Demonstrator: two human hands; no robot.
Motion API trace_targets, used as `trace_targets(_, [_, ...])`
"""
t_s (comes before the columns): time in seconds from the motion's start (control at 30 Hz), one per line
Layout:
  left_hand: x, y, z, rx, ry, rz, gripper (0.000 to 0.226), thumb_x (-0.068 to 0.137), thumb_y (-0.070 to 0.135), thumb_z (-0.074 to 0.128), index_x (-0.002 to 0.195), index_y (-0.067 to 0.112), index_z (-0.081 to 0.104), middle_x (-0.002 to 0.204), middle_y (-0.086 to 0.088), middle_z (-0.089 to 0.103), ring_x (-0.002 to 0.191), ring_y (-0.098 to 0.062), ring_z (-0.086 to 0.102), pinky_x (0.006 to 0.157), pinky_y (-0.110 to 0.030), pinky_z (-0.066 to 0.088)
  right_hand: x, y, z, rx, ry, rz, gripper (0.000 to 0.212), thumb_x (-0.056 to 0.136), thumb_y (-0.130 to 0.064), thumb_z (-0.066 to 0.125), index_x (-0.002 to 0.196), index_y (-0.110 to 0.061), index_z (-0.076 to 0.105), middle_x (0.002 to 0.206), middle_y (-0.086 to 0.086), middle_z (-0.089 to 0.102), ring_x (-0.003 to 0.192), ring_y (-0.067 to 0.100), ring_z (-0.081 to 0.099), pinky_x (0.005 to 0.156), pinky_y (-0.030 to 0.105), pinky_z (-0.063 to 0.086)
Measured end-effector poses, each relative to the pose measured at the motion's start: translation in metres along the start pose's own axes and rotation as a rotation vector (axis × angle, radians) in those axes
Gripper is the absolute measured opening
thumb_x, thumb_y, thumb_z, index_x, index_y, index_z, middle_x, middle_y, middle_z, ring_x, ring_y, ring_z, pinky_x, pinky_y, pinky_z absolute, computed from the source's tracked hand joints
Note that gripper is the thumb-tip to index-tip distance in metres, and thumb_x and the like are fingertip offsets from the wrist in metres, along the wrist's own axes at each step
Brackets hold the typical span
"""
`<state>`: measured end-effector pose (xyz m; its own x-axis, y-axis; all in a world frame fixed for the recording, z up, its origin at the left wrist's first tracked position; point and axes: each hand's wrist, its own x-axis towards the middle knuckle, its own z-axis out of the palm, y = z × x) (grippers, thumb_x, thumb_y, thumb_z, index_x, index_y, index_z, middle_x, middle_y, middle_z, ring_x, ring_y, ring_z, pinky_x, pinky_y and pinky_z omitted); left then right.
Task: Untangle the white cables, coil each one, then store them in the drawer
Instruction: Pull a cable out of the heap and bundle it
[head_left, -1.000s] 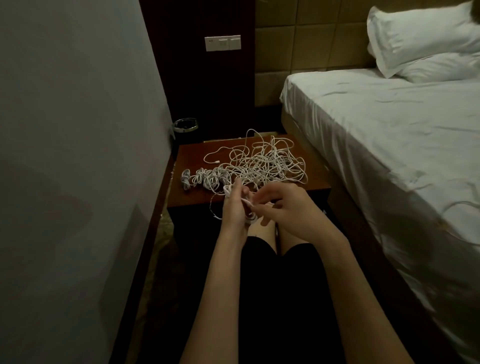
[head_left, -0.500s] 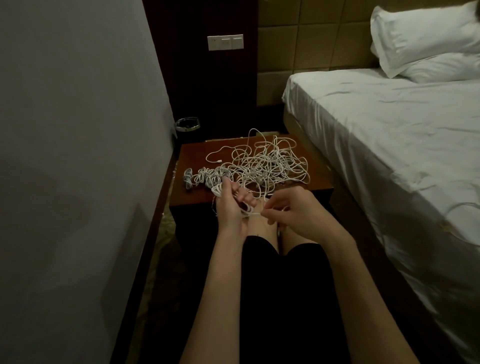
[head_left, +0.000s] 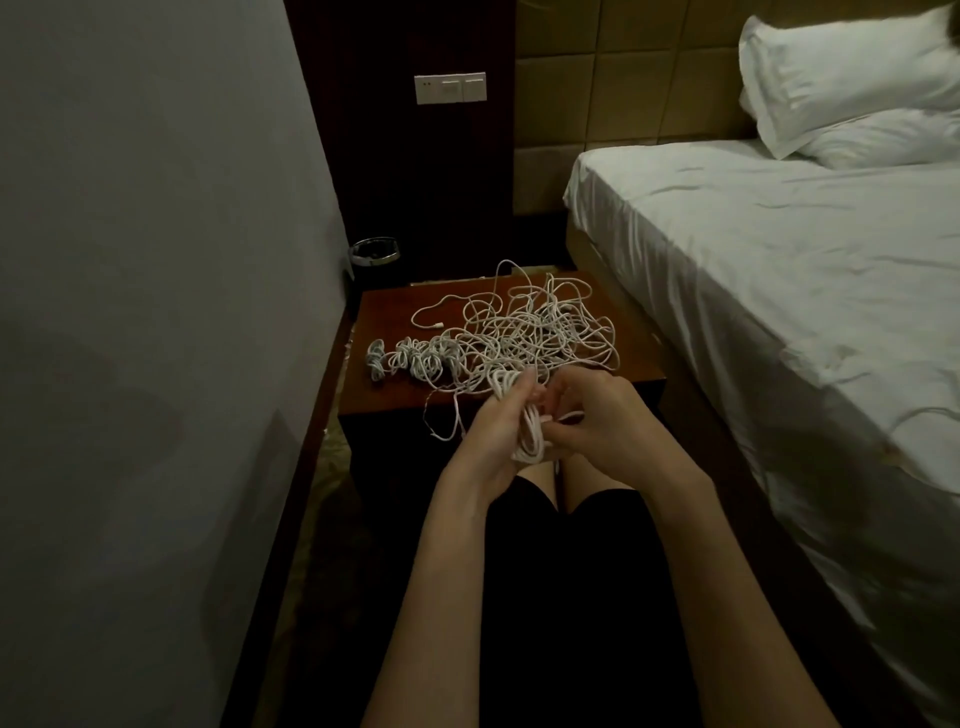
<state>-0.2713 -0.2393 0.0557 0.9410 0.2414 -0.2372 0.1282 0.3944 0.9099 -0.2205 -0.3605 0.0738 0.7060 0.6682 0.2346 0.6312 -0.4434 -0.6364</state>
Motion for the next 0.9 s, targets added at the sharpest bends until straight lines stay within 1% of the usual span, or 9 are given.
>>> trace_targets(0.13, [-0.002, -0.002, 0.002, 0.225, -0.054, -0.038, 0.032, 0.102, 0.038, 0.042, 0.096, 0.011, 0.058, 0.070, 0.000, 0.064, 0.052, -0.012, 0.061, 0.043, -0.020, 0.047, -0.002, 0.007, -0.013, 0.097, -0.164, 0.081, 0.014, 0.080, -0.020, 0.076, 0.081, -0.013, 0.064, 0.070, 0.000, 0.069, 0.066, 0.011, 0.066, 0.065, 0.028, 0.054])
trace_targets(0.23, [0.000, -0.005, 0.002, 0.215, -0.039, -0.042, 0.033, 0.103, 0.037, 0.043, 0.099, 0.005, 0.051, 0.071, -0.004, 0.053, 0.040, -0.009, 0.050, 0.040, -0.017, 0.037, -0.005, 0.011, -0.028, 0.233, -0.206, 0.128, 0.011, 0.083, -0.020, 0.074, 0.087, -0.012, 0.069, 0.078, 0.004, 0.072, 0.074, 0.017, 0.068, 0.063, 0.024, 0.052])
trace_targets(0.33, [0.001, -0.005, 0.004, 0.149, 0.027, -0.036, 0.029, 0.102, 0.036, 0.044, 0.089, 0.011, 0.047, 0.076, -0.009, 0.053, 0.036, -0.008, 0.044, 0.039, -0.017, 0.034, -0.011, 0.015, -0.042, 0.319, -0.238, 0.146, 0.006, 0.085, -0.012, 0.070, 0.091, -0.011, 0.070, 0.087, 0.004, 0.072, 0.081, 0.014, 0.069, 0.070, 0.020, 0.053])
trace_targets(0.43, [0.003, -0.003, -0.001, 0.095, 0.049, -0.012, 0.030, 0.102, 0.036, 0.044, 0.086, 0.011, 0.045, 0.078, -0.017, 0.066, 0.035, -0.011, 0.042, 0.038, -0.018, 0.035, -0.013, 0.021, -0.048, 0.276, -0.195, 0.155, 0.007, 0.085, -0.010, 0.068, 0.091, -0.014, 0.069, 0.087, 0.001, 0.071, 0.080, 0.009, 0.068, 0.071, 0.019, 0.054])
trace_targets(0.53, [-0.002, -0.001, 0.003, 0.140, -0.045, -0.043, 0.033, 0.102, 0.036, 0.043, 0.090, 0.006, 0.053, 0.070, -0.014, 0.069, 0.035, -0.010, 0.042, 0.038, -0.017, 0.034, -0.011, 0.019, -0.041, 0.258, -0.067, 0.133, 0.007, 0.082, -0.012, 0.071, 0.087, -0.017, 0.069, 0.083, 0.001, 0.069, 0.076, 0.013, 0.067, 0.067, 0.022, 0.054])
trace_targets(0.6, [-0.003, -0.005, 0.009, 0.134, -0.096, -0.093, 0.035, 0.102, 0.035, 0.045, 0.096, 0.003, 0.057, 0.058, -0.006, 0.064, 0.034, -0.009, 0.045, 0.036, -0.016, 0.033, -0.008, 0.016, -0.031, 0.231, 0.034, 0.077, 0.008, 0.082, -0.010, 0.073, 0.085, -0.016, 0.069, 0.076, -0.001, 0.068, 0.065, 0.004, 0.062, 0.060, 0.017, 0.050])
trace_targets(0.67, [-0.002, -0.010, 0.010, 0.041, -0.146, -0.143, 0.038, 0.101, 0.039, 0.045, 0.083, 0.007, 0.057, 0.046, 0.001, 0.048, 0.033, -0.007, 0.039, 0.034, -0.015, 0.031, -0.006, 0.016, -0.023, 0.194, 0.097, 0.068, 0.008, 0.082, -0.012, 0.074, 0.087, -0.016, 0.068, 0.072, -0.001, 0.065, 0.057, 0.000, 0.056, 0.054, 0.013, 0.044])
trace_targets(0.77, [0.000, -0.006, 0.005, -0.056, -0.168, -0.141, 0.045, 0.101, 0.044, 0.038, 0.066, 0.016, 0.042, 0.039, 0.008, 0.031, 0.031, -0.004, 0.030, 0.033, -0.014, 0.028, -0.006, 0.019, -0.026, 0.240, 0.065, 0.142, 0.003, 0.087, -0.021, 0.068, 0.087, -0.019, 0.066, 0.072, 0.005, 0.065, 0.059, 0.010, 0.056, 0.054, 0.017, 0.046])
trace_targets(0.9, [0.000, -0.001, 0.000, -0.127, -0.091, -0.054, 0.045, 0.100, 0.044, 0.039, 0.063, 0.020, 0.033, 0.040, 0.008, 0.029, 0.032, -0.005, 0.032, 0.034, -0.016, 0.028, -0.008, 0.020, -0.034, 0.294, 0.041, 0.188, 0.011, 0.091, -0.024, 0.060, 0.090, -0.017, 0.068, 0.080, 0.008, 0.067, 0.072, 0.024, 0.062, 0.067, 0.030, 0.052])
